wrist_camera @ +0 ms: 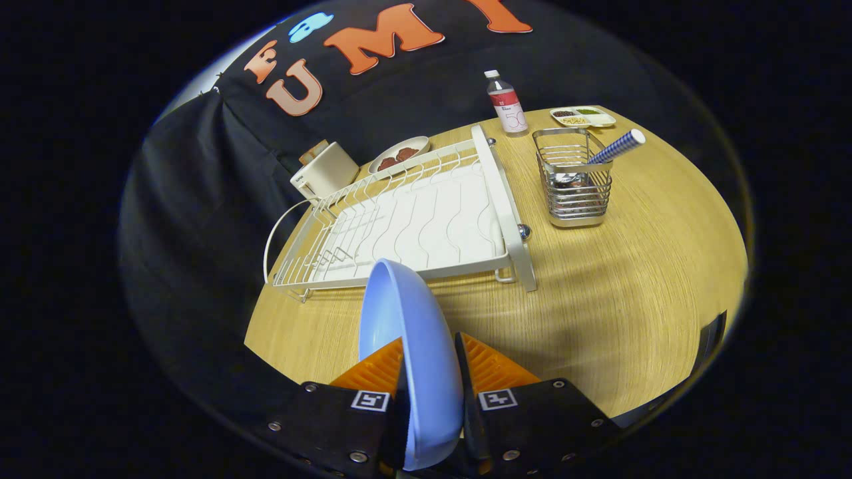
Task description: Take the plate from the dish rack, then take the spoon from the basket and place it into the plate.
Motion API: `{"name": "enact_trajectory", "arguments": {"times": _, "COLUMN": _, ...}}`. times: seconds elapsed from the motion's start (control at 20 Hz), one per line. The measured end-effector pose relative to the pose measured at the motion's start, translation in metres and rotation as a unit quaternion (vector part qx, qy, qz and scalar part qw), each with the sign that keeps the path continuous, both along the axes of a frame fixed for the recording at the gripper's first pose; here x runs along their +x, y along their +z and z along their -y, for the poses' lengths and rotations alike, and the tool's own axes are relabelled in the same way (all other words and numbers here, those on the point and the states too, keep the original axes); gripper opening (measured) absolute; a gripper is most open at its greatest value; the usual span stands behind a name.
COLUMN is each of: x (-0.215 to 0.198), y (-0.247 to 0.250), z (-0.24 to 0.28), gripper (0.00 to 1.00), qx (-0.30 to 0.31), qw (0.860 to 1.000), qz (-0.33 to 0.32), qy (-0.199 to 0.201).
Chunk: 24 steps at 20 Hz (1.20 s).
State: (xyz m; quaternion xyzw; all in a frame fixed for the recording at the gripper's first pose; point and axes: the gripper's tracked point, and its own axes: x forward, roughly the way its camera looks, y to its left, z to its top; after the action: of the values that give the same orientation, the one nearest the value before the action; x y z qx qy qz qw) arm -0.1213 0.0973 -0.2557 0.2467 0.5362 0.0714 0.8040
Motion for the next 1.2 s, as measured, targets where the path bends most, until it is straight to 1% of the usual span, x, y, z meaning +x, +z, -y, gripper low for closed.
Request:
{"name": "enact_trajectory", "arguments": {"times": 0.05, "x": -0.003, "y": -0.003, "z": -0.002, "gripper": 0.38, "qx": 0.001, "qw": 1.0, "qz": 0.002, "qy": -0.002}}
{"name": "enact_trajectory", "arguments": {"times": 0.15, "x": -0.003, "y": -0.011, "z": -0.002, "gripper": 0.41, "qx": -0.006, "qw": 1.0, "qz": 0.002, "qy": -0.008}}
{"name": "enact_trajectory", "arguments": {"times": 0.25, "x": 0.001, "y": -0.018, "z": -0.002, "gripper": 0.42, "qx": 0.001, "qw": 1.0, "qz": 0.001, "qy": -0.025}}
{"name": "enact_trajectory", "arguments": {"times": 0.35, "x": 0.004, "y": -0.023, "z": 0.002, "gripper": 0.44, "qx": -0.003, "qw": 0.999, "qz": 0.007, "qy": -0.034}}
{"name": "enact_trajectory", "arguments": {"times": 0.4, "x": 0.004, "y": -0.027, "z": 0.005, "gripper": 0.44, "qx": -0.009, "qw": 0.999, "qz": 0.01, "qy": -0.038}}
{"name": "enact_trajectory", "arguments": {"times": 0.45, "x": 0.004, "y": -0.032, "z": 0.012, "gripper": 0.47, "qx": -0.027, "qw": 0.999, "qz": 0.012, "qy": -0.042}}
{"name": "enact_trajectory", "arguments": {"times": 0.5, "x": 0.006, "y": -0.04, "z": 0.023, "gripper": 0.48, "qx": -0.054, "qw": 0.997, "qz": 0.018, "qy": -0.055}}
{"name": "enact_trajectory", "arguments": {"times": 0.55, "x": 0.01, "y": -0.044, "z": 0.03, "gripper": 0.47, "qx": -0.074, "qw": 0.995, "qz": 0.026, "qy": -0.064}}
{"name": "enact_trajectory", "arguments": {"times": 0.6, "x": 0.012, "y": -0.045, "z": 0.03, "gripper": 0.45, "qx": -0.074, "qw": 0.994, "qz": 0.034, "qy": -0.069}}
{"name": "enact_trajectory", "arguments": {"times": 0.7, "x": 0.016, "y": -0.04, "z": 0.022, "gripper": 0.44, "qx": -0.055, "qw": 0.995, "qz": 0.044, "qy": -0.075}}
{"name": "enact_trajectory", "arguments": {"times": 0.75, "x": 0.018, "y": -0.039, "z": 0.024, "gripper": 0.44, "qx": -0.055, "qw": 0.994, "qz": 0.052, "qy": -0.077}}
{"name": "enact_trajectory", "arguments": {"times": 0.85, "x": 0.027, "y": -0.037, "z": 0.04, "gripper": 0.44, "qx": -0.074, "qw": 0.99, "qz": 0.076, "qy": -0.088}}
{"name": "enact_trajectory", "arguments": {"times": 0.9, "x": 0.03, "y": -0.033, "z": 0.049, "gripper": 0.46, "qx": -0.085, "qw": 0.988, "qz": 0.09, "qy": -0.095}}
{"name": "enact_trajectory", "arguments": {"times": 0.95, "x": 0.032, "y": -0.027, "z": 0.056, "gripper": 0.52, "qx": -0.094, "qw": 0.985, "qz": 0.103, "qy": -0.098}}
{"name": "enact_trajectory", "arguments": {"times": 1.0, "x": 0.035, "y": -0.021, "z": 0.062, "gripper": 0.53, "qx": -0.101, "qw": 0.983, "qz": 0.119, "qy": -0.099}}
{"name": "enact_trajectory", "arguments": {"times": 1.05, "x": 0.037, "y": -0.014, "z": 0.069, "gripper": 0.59, "qx": -0.11, "qw": 0.98, "qz": 0.136, "qy": -0.1}}
{"name": "enact_trajectory", "arguments": {"times": 1.1, "x": 0.042, "y": -0.008, "z": 0.078, "gripper": 0.62, "qx": -0.122, "qw": 0.975, "qz": 0.152, "qy": -0.104}}
{"name": "enact_trajectory", "arguments": {"times": 1.15, "x": 0.048, "y": -0.001, "z": 0.088, "gripper": 0.68, "qx": -0.134, "qw": 0.97, "qz": 0.169, "qy": -0.109}}
{"name": "enact_trajectory", "arguments": {"times": 1.2, "x": 0.054, "y": 0.006, "z": 0.098, "gripper": 0.7, "qx": -0.147, "qw": 0.965, "qz": 0.184, "qy": -0.118}}
